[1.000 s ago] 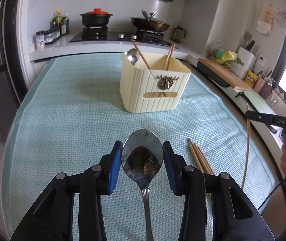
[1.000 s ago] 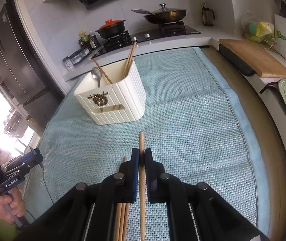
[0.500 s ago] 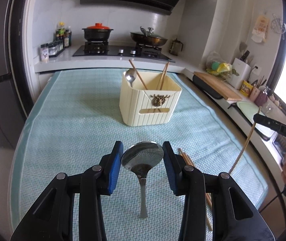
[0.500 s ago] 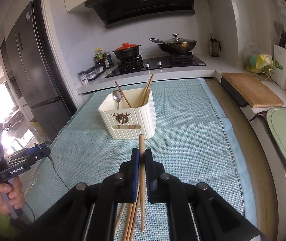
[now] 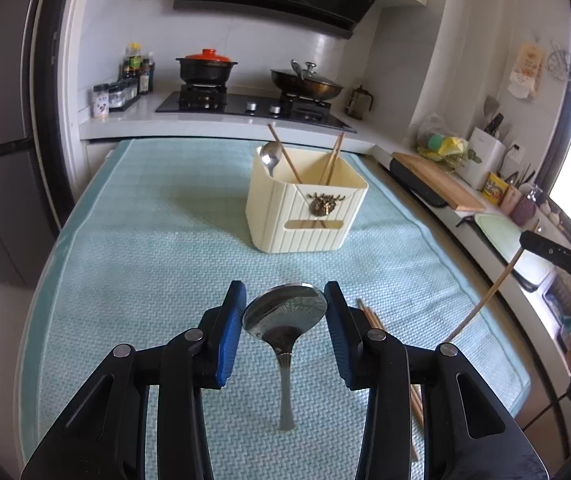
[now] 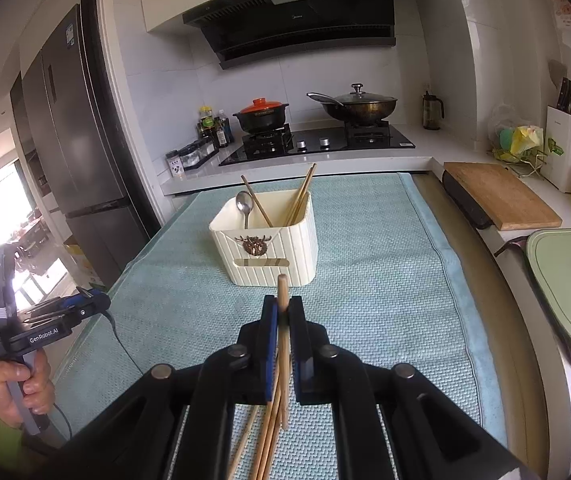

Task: Organize utensils
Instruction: 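Lift the spoon with the left gripper while the right gripper carries the chopstick toward the caddy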

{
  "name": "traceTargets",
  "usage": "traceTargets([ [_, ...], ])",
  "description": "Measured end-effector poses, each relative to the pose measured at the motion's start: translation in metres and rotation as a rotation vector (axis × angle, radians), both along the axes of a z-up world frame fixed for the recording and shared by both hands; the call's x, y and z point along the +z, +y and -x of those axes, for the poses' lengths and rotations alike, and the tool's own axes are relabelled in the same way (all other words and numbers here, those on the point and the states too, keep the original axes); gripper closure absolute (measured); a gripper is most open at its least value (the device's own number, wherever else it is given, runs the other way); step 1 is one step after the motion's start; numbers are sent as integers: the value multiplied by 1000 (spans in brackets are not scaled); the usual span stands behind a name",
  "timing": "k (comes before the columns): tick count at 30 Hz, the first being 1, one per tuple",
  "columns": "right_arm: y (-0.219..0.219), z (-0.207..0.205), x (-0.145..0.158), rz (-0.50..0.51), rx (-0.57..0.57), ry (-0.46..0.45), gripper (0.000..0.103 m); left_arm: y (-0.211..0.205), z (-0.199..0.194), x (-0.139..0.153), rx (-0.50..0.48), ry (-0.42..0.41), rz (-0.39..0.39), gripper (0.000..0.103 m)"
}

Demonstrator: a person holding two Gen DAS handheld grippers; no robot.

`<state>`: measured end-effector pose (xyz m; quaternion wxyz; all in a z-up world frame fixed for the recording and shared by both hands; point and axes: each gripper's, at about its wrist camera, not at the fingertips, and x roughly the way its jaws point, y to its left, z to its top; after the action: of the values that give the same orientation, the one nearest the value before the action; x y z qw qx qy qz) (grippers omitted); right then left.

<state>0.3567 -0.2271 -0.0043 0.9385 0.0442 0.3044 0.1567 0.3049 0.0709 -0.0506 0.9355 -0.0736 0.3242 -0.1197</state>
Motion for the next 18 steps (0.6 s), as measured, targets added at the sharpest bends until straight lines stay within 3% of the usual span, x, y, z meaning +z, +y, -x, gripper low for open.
traceTargets([
  [18, 0, 11, 25, 4, 5, -69, 97, 0, 7, 45, -12, -67, -1, 63],
])
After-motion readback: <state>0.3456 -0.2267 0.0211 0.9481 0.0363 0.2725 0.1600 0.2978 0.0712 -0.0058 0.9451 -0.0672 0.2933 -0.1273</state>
